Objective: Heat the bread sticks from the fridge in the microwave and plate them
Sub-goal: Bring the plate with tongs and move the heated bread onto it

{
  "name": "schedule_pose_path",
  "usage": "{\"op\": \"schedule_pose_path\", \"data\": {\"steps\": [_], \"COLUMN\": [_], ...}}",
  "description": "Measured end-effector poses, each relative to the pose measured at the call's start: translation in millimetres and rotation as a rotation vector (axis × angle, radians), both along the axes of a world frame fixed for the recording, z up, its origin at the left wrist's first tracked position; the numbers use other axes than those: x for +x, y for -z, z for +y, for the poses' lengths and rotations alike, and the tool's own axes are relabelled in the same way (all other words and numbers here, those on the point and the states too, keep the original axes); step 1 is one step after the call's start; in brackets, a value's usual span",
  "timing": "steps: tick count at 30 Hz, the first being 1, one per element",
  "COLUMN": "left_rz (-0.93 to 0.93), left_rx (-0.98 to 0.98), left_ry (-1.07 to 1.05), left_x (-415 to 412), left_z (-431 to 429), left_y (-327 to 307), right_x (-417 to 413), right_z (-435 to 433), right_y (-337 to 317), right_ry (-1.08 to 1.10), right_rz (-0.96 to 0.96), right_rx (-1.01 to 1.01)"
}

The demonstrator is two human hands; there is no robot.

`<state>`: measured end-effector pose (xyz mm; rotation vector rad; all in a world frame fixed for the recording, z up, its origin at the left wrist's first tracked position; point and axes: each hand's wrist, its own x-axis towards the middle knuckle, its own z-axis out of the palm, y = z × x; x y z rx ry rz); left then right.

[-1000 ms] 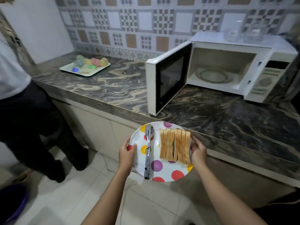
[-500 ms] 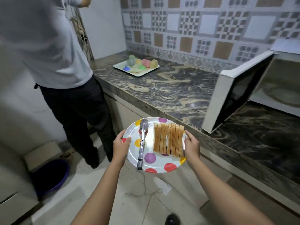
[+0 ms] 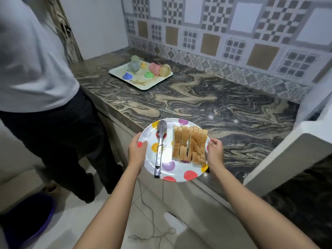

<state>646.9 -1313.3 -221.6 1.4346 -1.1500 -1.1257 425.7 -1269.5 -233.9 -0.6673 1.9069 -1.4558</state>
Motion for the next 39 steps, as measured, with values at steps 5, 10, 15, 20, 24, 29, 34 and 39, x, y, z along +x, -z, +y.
{"op": "schedule_pose_path", "data": {"steps": [5,10,15,20,24,29,34,39], "left_rz": [-0.049,-0.111,-0.180,-0.301,-0.333,-0.369,-0.424,-0.428], "left_rx": [0.040,0.051,0.062,0.053,0.050,-0.022,-0.055,-0.078], "left_ry": [0.057,0.215,0.380,0.462,0.517,0.590,0.626,0.663], "left_x": [-27.1,-48.4,-76.5,-97.9,-112.0,-122.8,-125.9,-121.9], "left_z": [-49.6,-100.0,-147.7,-172.9,-185.1,-189.4,-192.6,-189.5], "left_y": [8.8,15.2,19.6,25.2,23.9,28.5,34.9,35.7], "right_x": [-21.8,-40.4,-55.4,-64.0,-70.2,-78.1,-79.3,-77.0], "right_z": [-32.3,-59.8,-75.4,-80.1,-83.2,-80.0,-74.5,-69.0], "right_y": [4.8,9.3,13.8,14.9,12.4,12.3,11.8,11.7], "right_ry": [0.066,0.218,0.364,0.442,0.518,0.563,0.550,0.535], "right_rz": [-0.017,0.008,0.042,0.092,0.108,0.146,0.184,0.215], "right_rx": [0.045,0.073,0.124,0.230,0.277,0.350,0.404,0.422]}}
